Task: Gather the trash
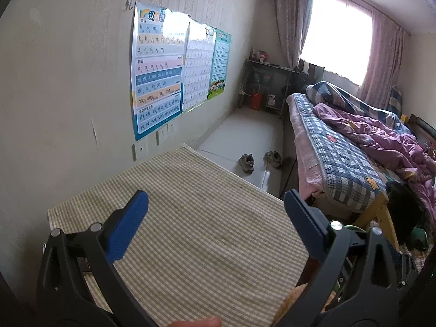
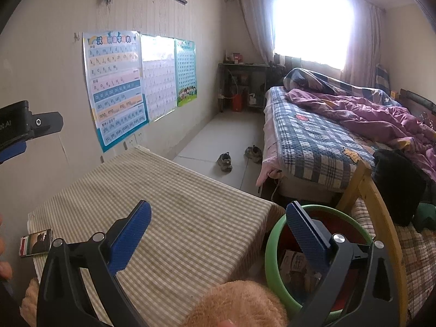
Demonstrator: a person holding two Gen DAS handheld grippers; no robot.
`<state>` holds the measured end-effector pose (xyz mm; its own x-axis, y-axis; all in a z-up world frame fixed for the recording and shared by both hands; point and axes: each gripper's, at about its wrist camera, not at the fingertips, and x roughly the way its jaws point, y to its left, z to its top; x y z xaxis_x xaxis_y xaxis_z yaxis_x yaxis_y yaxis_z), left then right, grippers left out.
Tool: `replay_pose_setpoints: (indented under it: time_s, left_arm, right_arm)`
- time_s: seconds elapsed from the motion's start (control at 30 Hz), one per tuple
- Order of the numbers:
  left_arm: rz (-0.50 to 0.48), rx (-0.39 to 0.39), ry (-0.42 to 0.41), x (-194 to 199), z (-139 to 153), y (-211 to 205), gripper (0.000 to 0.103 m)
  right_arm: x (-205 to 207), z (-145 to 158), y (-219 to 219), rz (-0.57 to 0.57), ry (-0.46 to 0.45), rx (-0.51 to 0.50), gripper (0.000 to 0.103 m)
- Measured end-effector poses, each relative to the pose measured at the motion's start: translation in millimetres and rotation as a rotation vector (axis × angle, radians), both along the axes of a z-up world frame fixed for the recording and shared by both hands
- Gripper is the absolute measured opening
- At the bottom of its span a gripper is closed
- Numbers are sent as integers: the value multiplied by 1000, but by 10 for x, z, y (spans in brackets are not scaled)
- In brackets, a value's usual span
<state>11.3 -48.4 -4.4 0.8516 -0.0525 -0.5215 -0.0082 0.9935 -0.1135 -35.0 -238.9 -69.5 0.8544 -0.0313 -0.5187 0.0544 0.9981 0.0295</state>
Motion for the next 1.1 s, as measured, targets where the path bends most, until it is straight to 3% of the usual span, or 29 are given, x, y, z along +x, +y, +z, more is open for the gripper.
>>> replay_pose_setpoints:
  time_s: [0.8, 1.1]
  left_arm:
    - [-19, -4, 39, 52, -134, -2, 98]
    - [-2, -19, 98, 127, -279, 48, 98]
  right_arm:
    - [64, -131, -4, -2, 54, 7, 96]
    - [147, -334, 38, 14, 118, 11, 96]
